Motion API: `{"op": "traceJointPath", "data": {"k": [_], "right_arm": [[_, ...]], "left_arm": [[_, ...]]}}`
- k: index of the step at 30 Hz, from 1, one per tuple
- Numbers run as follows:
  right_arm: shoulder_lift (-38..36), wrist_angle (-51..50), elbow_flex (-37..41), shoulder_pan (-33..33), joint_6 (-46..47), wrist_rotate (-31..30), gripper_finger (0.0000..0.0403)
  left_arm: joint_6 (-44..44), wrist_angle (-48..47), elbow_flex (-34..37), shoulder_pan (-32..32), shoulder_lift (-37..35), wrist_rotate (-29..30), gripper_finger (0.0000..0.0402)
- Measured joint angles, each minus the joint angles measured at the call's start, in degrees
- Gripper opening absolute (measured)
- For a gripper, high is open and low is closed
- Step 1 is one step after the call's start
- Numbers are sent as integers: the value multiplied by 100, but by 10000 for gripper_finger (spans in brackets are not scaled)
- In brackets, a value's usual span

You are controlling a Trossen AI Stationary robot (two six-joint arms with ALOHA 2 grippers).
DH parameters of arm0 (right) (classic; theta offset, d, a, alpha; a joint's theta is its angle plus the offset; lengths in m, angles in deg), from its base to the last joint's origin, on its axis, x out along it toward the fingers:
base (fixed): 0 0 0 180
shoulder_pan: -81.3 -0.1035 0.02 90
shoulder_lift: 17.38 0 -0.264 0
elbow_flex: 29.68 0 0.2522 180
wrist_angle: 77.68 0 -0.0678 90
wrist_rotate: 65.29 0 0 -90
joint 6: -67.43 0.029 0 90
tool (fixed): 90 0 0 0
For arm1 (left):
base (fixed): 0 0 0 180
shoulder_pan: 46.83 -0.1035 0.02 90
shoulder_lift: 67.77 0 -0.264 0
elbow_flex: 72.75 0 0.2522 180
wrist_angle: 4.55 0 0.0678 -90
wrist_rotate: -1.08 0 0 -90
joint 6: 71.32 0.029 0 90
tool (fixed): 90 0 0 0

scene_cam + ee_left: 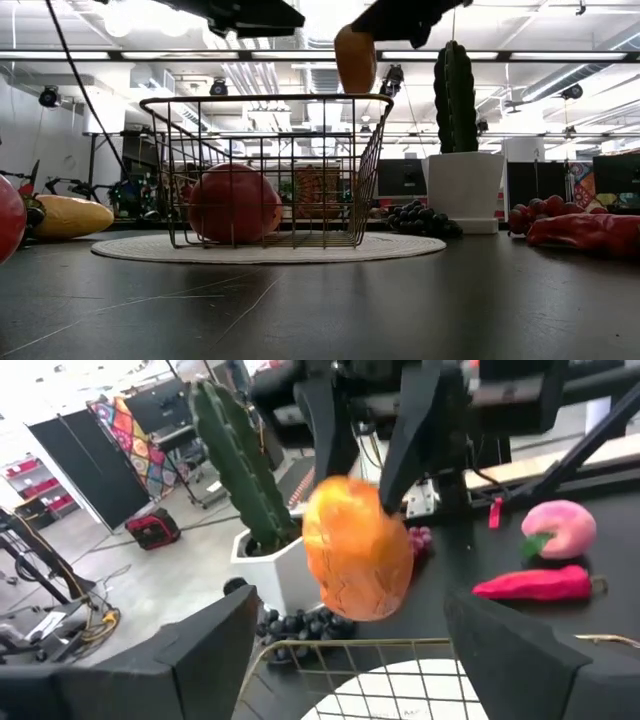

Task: Build produce basket
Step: Put the top yellow mango into the wire basket

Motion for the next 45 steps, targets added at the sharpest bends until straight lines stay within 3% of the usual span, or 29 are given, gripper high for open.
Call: {"op": "traceJointPath", "data": {"k": [9,15,23,32,45], "right_arm": [[559,569,389,305,405,-2,134],[1280,1250,360,527,659,2,134],[1900,1323,189,764,971,-39,134],[1902,1241,198,759,969,-157,139],[1886,1163,195,759,1106,-306,207]], "left_arm": [[3,408,383,0,-458,-2,301],[0,576,452,0,-508,-2,301],[8,614,443,-2,-508,-3,301],[2,720,443,-7,-508,-3,301],[-140,717,448,-7,-508,-4,301]]}}
